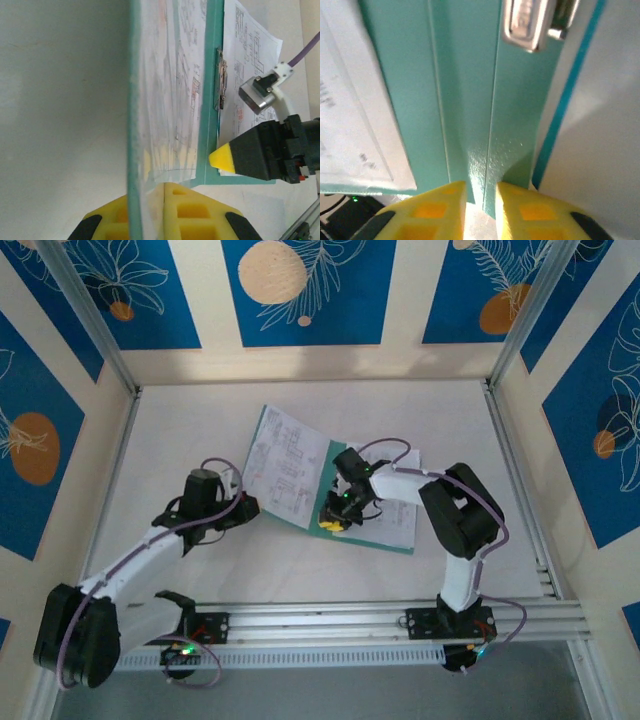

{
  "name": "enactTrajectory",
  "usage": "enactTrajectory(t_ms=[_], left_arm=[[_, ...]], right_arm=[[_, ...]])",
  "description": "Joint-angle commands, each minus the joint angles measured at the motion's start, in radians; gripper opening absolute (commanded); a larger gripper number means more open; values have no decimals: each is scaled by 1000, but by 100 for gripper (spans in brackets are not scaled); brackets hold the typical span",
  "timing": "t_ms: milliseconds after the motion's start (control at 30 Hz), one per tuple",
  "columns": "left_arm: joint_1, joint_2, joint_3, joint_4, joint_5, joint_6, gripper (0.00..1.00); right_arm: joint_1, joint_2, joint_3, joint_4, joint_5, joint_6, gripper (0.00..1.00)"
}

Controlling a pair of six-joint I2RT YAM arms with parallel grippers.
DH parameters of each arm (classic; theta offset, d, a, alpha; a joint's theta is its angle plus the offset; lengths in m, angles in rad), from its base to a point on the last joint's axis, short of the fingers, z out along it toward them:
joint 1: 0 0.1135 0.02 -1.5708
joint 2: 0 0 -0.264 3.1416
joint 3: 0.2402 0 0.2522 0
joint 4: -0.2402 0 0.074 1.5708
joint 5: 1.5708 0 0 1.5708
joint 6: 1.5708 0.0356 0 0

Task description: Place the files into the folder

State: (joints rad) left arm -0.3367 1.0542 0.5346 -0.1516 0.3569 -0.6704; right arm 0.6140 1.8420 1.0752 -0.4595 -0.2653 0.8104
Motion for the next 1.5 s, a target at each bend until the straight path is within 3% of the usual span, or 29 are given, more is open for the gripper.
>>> enactTrajectory(t_ms=[0,167,333,500,767,1100,1367,1467], left_arm=[[2,-59,49,-146,-95,49,0],[1,-128,124,-345,-192,94,0],[-2,-185,230,-551,-304,147,0],[-3,-204,313,-675,-338,183,0],[-61,-174,390,-767,-405,212,0],[-257,-103,481,-799,-564,156,0],[-507,-11,539,-742,-649,121,0],[-598,40,564,-741,-697,92,14]], right_arm=[[12,-112,45,-107,77,-20,34],[-22,-252,47,-160,147,5,39],[-178,-364,-113,-169,199,85,25],[-321,-381,-242,-100,133,79,22],[-276,-219,-170,-62,101,71,8],[-198,-35,-79,-75,151,136,0],[-183,5,-75,-100,180,133,0],[-186,6,-73,-106,188,121,0]])
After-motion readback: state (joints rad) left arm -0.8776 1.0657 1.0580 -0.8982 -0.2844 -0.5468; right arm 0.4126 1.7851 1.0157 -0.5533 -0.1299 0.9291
